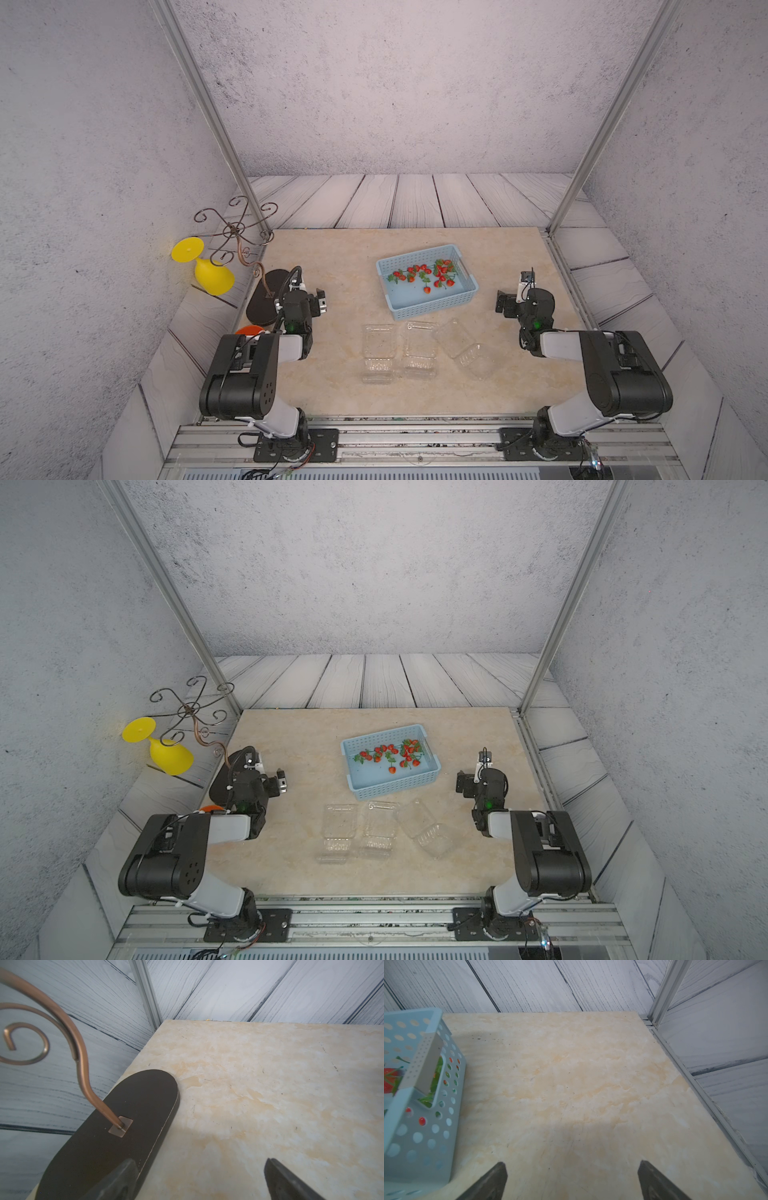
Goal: Pack strawberries into containers
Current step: Pick up the strawberry from the basket.
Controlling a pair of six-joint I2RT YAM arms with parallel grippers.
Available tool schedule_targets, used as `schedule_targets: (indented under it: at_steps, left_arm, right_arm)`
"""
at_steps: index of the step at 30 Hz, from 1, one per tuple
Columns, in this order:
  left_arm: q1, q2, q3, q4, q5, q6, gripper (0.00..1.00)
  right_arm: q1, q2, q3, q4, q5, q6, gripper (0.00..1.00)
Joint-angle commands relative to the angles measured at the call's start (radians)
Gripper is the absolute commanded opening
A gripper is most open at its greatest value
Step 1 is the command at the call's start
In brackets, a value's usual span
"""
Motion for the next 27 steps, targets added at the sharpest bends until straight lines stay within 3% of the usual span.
schedule_targets:
  at_steps: [1, 3, 5, 8, 10, 16, 20, 23, 27]
  left_arm:
    - [0.009, -0.009, 0.011, -0.005, 0.008, 0.010, 0.58]
    - [0.010, -0.018, 0.011, -0.003, -0.014, 0.005, 0.53]
    - [0.008, -0.058, 0.023, -0.036, -0.072, 0.001, 0.52]
    - [-0.013, -0.154, 0.177, -0.386, -0.152, -0.021, 0.48]
    - [-0.015, -0.188, 0.288, -0.532, -0.175, -0.112, 0.47]
    - [-0.015, -0.207, 0.560, -0.838, 0.130, -0.257, 0.47]
    - [-0.018, -0.170, 0.689, -1.107, 0.395, -0.129, 0.47]
    - [-0.018, -0.176, 0.678, -1.187, 0.451, -0.090, 0.47]
    - [-0.021, -0.203, 0.627, -1.152, 0.502, -0.070, 0.47]
  right_arm:
    - [-0.004, -0.005, 0.023, -0.019, 0.004, 0.002, 0.99]
    - [-0.002, -0.031, 0.040, -0.054, 0.053, 0.020, 0.99]
    - [-0.003, -0.099, 0.126, -0.267, 0.062, 0.023, 0.99]
    - [-0.001, -0.152, 0.252, -0.484, 0.029, 0.019, 0.93]
    - [0.004, -0.158, 0.340, -0.604, -0.012, 0.041, 0.86]
    - [0.091, -0.036, 0.709, -1.023, -0.171, 0.009, 0.69]
    - [0.151, 0.078, 0.876, -1.188, -0.371, -0.041, 0.68]
    - [0.202, 0.165, 0.969, -1.252, -0.385, -0.029, 0.63]
    - [0.304, 0.270, 1.067, -1.291, -0.285, -0.042, 0.58]
